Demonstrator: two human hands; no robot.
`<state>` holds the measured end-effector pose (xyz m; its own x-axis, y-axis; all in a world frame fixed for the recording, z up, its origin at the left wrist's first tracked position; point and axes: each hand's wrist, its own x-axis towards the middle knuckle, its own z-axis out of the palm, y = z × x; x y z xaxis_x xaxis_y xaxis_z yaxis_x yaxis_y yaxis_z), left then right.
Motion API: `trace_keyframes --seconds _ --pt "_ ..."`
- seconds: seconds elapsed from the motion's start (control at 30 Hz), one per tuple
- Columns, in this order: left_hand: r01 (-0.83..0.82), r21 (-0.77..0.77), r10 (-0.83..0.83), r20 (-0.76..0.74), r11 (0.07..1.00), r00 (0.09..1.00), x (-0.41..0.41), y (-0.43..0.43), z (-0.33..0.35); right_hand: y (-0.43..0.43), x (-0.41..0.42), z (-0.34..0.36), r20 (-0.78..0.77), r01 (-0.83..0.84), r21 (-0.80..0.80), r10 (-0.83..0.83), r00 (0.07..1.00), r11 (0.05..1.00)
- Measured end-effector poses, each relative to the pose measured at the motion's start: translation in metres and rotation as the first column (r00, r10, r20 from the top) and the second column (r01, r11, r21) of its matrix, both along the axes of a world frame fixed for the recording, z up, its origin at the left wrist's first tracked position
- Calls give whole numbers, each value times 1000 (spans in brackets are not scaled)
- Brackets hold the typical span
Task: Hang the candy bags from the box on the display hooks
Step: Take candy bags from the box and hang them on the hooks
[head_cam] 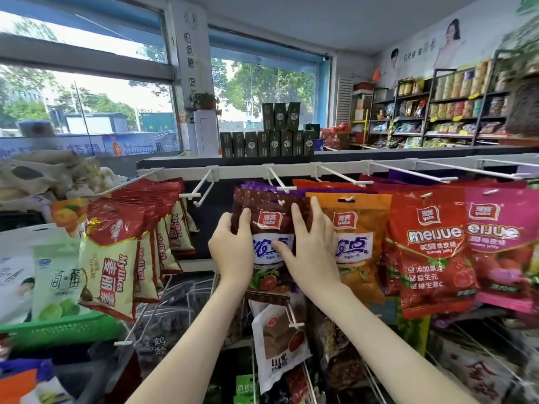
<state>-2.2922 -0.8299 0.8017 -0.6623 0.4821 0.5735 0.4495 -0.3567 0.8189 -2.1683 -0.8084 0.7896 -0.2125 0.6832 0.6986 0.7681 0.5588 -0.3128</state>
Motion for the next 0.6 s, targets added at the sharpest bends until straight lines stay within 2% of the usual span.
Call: trace_keyframes --seconds 0.17,0.3,0.33,0.4,0.47,0.5,0.53,0.6 --pt "10 -8 -9 116 1000 993 6 11 -6 11 4 -2 157 -42 34 37 987 999" --pt "38 -112 -34 41 993 999 2 21 -7 22 6 5 265 -12 58 -3 964 998" --pt "36 -116 -39 -23 993 999 0 23 -9 25 7 6 293 3 65 -23 956 998" --pt "-81 -109 46 -294 991 955 -4 25 -16 27 5 7 325 29 77 -53 944 997" --pt "-247 -62 156 -623 967 767 -10 25 -29 28 3 5 333 43 87 -70 940 995" --pt "-280 -49 160 -722 959 673 -13 25 -36 28 1 3 327 43 94 -72 942 995" --pt "-300 -54 147 -781 952 607 -15 26 -43 28 0 2 317 39 103 -70 946 994" --pt "-332 -79 122 -831 940 543 -19 27 -52 28 -1 -1 281 15 130 -52 958 991"
